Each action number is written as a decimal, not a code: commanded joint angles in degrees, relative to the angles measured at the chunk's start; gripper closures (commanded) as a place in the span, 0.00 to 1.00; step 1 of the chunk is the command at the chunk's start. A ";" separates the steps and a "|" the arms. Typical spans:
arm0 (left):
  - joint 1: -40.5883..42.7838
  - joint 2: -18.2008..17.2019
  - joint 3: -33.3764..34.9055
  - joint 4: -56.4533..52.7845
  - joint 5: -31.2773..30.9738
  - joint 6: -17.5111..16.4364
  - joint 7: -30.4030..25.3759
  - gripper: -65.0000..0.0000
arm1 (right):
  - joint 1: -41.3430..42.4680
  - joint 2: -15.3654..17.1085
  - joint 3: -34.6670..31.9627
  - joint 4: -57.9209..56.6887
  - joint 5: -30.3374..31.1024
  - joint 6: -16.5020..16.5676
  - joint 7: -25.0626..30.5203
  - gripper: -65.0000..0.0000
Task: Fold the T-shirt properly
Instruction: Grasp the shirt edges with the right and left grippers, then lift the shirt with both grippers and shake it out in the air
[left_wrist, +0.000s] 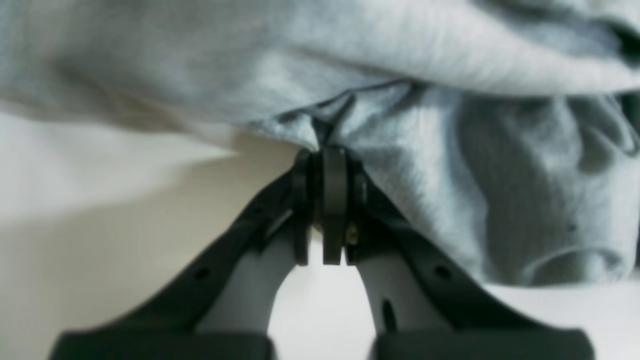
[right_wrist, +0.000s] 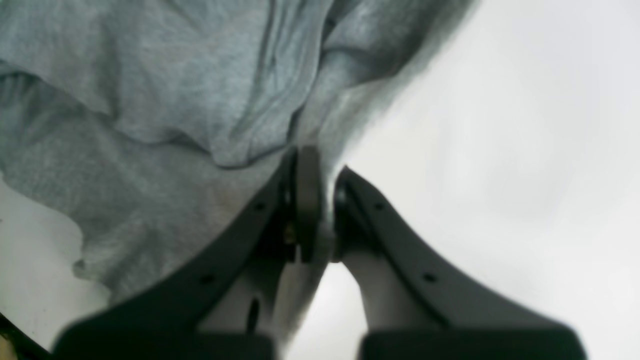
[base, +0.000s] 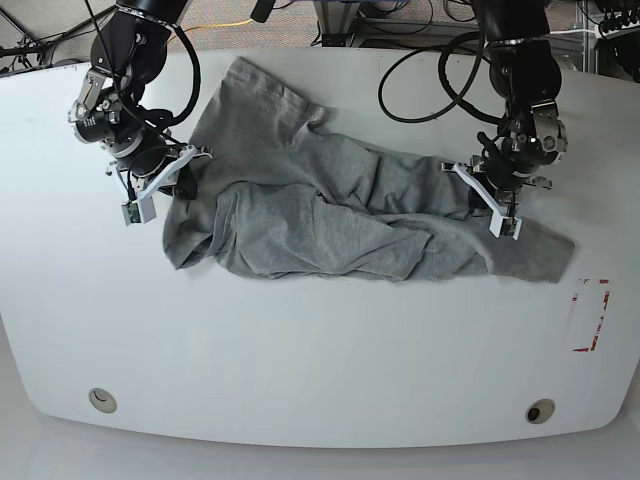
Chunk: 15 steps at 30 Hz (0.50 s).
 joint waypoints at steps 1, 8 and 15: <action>-0.35 -1.59 -0.31 7.77 -0.63 -0.08 0.91 0.99 | 0.77 0.63 0.10 2.29 0.87 0.38 1.08 1.00; -1.06 -4.58 -0.31 20.08 -0.80 -4.91 9.17 1.00 | 2.09 1.33 0.01 1.94 0.60 0.38 1.08 1.00; -4.66 -7.83 -6.90 20.17 -0.71 -16.87 17.00 1.00 | 2.62 1.33 0.01 1.77 0.51 0.38 1.08 1.00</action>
